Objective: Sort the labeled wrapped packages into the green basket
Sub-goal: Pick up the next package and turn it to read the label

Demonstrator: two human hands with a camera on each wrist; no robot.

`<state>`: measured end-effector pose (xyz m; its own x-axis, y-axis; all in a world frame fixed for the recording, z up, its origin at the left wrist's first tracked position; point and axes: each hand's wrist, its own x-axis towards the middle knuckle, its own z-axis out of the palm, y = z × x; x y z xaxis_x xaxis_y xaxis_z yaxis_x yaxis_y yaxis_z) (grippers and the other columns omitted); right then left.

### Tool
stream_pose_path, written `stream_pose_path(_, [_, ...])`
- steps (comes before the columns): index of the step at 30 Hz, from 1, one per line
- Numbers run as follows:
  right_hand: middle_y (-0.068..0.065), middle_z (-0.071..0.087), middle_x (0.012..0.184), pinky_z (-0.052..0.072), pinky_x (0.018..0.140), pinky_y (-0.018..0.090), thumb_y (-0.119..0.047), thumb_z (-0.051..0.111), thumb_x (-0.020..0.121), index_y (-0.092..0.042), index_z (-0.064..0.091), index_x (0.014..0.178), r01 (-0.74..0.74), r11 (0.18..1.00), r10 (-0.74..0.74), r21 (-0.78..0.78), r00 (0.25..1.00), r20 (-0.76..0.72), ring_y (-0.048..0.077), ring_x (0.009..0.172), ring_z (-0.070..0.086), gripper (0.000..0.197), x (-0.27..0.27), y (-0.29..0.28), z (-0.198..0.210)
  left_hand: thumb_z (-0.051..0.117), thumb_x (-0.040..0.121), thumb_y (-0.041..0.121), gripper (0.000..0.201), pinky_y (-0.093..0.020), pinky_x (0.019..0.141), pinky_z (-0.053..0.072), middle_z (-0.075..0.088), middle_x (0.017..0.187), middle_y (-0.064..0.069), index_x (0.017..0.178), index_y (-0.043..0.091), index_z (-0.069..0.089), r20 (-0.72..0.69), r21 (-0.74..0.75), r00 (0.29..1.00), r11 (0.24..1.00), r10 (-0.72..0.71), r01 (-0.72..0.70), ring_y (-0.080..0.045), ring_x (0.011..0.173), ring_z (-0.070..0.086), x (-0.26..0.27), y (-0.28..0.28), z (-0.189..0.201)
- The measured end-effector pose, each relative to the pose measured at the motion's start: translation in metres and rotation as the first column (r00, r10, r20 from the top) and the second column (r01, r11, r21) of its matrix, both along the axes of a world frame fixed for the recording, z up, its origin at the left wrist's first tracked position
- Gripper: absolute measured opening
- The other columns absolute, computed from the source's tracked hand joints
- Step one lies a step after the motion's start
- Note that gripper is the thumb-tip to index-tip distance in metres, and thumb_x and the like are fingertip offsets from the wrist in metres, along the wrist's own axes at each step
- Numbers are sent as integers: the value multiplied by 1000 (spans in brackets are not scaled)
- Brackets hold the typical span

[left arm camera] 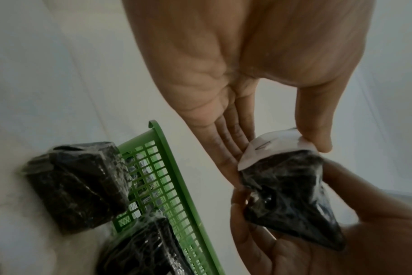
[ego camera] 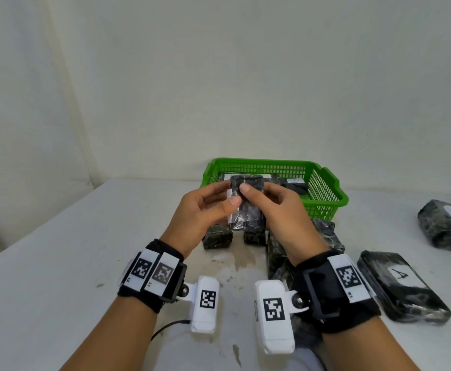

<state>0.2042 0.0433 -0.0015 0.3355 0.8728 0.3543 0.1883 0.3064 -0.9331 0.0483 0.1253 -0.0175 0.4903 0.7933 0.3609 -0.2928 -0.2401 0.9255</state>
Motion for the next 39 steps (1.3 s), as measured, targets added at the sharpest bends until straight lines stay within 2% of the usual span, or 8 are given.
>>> stream_pose_path(5, [-19, 79, 88, 50, 75, 8, -31, 78, 92, -26, 78, 93, -11, 1000, 10, 25, 1000, 6, -6, 86, 72, 5, 0, -6, 4, 80, 68, 32, 67, -38, 88, 54, 69, 121, -14, 129, 11, 62, 4, 17, 1000, 1000, 11, -11, -30, 116, 65, 0, -2, 0])
stream_pose_path(9, [-8, 80, 105, 59, 81, 21, -20, 83, 87, -25, 74, 118, -122, 992, 122, -33, 992, -13, 5, 94, 77, 32, 5, -7, 5, 78, 70, 32, 71, -46, 93, 54, 65, 124, -21, 132, 2, 58, 98, -67, 995, 998, 26, -19, -35, 117, 63, -1, -1, 2])
stream_pose_path(14, [-2, 80, 110, 54, 75, 10, -13, 84, 85, -19, 74, 126, -89, 996, 89, -12, 991, 98, 6, 91, 77, 43, 7, -7, 4, 72, 81, 21, 53, -48, 89, 55, 65, 122, -26, 128, 0, 60, 112, -94, 994, 996, 2, 8, -37, 113, 64, 1, -4, 3])
stream_pose_path(19, [-2, 77, 116, 59, 88, 22, -28, 90, 79, -29, 72, 127, -107, 993, 111, -42, 989, 94, 11, 99, 76, 51, 8, -5, 1, 66, 85, 22, 44, -47, 86, 55, 68, 117, -24, 121, -3, 63, 126, -114, 992, 993, 24, -9, -37, 106, 66, 1, -6, 6])
stream_pose_path(22, [-6, 75, 114, 54, 81, 11, -29, 92, 76, -31, 72, 123, -96, 994, 101, -55, 988, 115, 2, 97, 73, 51, 8, -4, 0, 65, 86, 21, 43, -46, 85, 56, 68, 114, -23, 120, -5, 62, 157, -126, 987, 992, 37, -17, -32, 102, 68, 1, -6, 7])
stream_pose_path(28, [3, 79, 109, 62, 83, 26, -12, 85, 84, -21, 76, 117, -86, 996, 87, 37, 995, -45, 16, 97, 78, 35, 5, -3, 0, 62, 90, 12, 38, -41, 78, 58, 67, 114, -25, 121, -10, 59, 217, -172, 976, 985, 8, 31, -30, 98, 67, 2, -8, 9])
stream_pose_path(36, [5, 77, 113, 65, 76, 34, -13, 79, 91, -17, 77, 115, -95, 995, 98, 39, 993, -69, 14, 87, 77, 25, 8, -3, -1, 61, 88, 10, 33, -37, 76, 58, 70, 108, -16, 119, -5, 61, 170, -125, 985, 992, -11, 33, -26, 97, 70, 1, -9, 8])
stream_pose_path(39, [8, 77, 113, 66, 80, 40, -16, 79, 91, -18, 76, 113, -87, 996, 91, 37, 989, -115, 20, 95, 77, 23, 7, -2, -1, 60, 90, 10, 29, -36, 79, 58, 71, 108, -18, 115, -4, 64, 149, -133, 989, 991, -3, 23, -27, 97, 71, 2, -9, 7])
